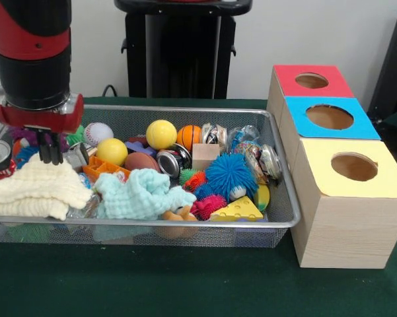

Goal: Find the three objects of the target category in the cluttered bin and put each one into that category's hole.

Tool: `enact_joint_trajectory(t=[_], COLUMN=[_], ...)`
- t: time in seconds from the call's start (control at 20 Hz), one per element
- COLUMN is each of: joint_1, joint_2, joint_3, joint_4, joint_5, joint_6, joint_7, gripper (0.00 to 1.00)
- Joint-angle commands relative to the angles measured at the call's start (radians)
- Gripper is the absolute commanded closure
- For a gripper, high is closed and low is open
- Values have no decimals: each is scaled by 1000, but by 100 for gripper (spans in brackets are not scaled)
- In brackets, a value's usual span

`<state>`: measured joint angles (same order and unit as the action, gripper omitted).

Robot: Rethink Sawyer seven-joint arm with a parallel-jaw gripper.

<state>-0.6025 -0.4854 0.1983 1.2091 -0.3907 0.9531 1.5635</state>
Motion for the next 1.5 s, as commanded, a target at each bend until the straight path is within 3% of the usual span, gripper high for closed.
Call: enact_joint_trajectory(t=[0.05, 0.4, 0.75, 1.15, 1.3, 1.5], joint_1=[8, 40, 80, 116, 131, 203], joint_2=[16, -21, -112, -130, -130, -107], joint_3=[54, 51, 36, -6, -34, -127], joint_4=[48, 145, 308, 330, 356, 393], joint_5=[-54, -8, 76, 126, 146, 185], joint_6=[-21, -24, -57, -80, -175, -398], joint_7=[-132, -20, 116, 189, 272, 501], gripper=[100, 100, 100, 100, 100, 100])
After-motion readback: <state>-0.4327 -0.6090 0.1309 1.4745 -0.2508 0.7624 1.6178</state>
